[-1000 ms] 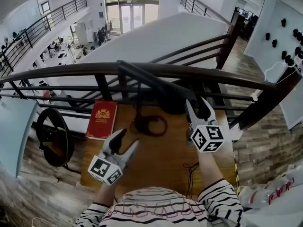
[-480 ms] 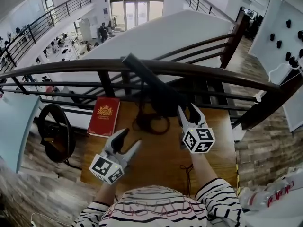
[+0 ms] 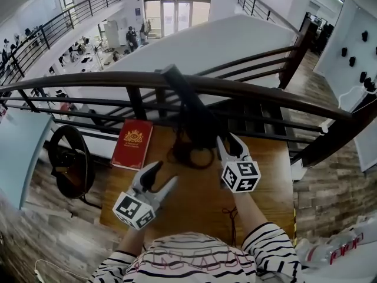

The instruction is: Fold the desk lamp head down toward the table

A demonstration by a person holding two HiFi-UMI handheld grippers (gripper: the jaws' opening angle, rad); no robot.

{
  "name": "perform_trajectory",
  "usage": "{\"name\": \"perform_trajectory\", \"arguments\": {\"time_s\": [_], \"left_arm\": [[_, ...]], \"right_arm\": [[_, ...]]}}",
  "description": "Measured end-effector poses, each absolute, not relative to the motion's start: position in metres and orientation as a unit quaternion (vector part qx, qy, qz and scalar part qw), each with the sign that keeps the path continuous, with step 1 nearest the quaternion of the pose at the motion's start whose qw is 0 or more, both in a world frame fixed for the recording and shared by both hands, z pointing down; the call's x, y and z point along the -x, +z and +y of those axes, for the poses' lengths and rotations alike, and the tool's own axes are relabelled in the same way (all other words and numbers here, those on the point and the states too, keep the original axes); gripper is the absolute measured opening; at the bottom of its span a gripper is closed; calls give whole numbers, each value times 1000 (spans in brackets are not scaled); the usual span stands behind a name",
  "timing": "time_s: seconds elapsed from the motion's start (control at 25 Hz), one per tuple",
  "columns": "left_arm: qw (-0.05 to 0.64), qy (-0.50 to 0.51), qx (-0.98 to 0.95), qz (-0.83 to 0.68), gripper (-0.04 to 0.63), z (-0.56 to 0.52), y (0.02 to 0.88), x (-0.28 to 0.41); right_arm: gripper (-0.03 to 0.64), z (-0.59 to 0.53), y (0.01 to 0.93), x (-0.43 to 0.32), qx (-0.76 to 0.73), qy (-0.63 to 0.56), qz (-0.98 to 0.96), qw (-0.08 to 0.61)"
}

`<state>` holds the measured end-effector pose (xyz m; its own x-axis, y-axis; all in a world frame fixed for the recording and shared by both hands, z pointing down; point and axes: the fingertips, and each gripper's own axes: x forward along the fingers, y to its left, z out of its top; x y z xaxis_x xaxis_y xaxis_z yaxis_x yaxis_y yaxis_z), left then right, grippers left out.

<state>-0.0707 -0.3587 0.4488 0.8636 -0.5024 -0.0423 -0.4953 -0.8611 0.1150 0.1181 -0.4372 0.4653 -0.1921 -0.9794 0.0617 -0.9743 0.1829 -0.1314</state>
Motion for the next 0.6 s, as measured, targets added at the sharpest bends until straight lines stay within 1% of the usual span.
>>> {"name": "perform_trajectory", "arguments": {"time_s": [0.2,0.28,0.4,0.6], "left_arm": [[51,-37,-963,-261,249,-360,447,70],[49,-38,-964,-260,249,-359,446,69],[48,-38,-963,-261,249,-355,445,68],[45,-36,-962,-266,244,-349,444,71]], "right_arm": [[135,-438,465,-119,636,-76,768,21],[153,-438,466,-122,638,-80,766,18],[201,-433,467,-124,639,-88,764,18],[201,-416,469,-122,638,-96,764,24]]}}
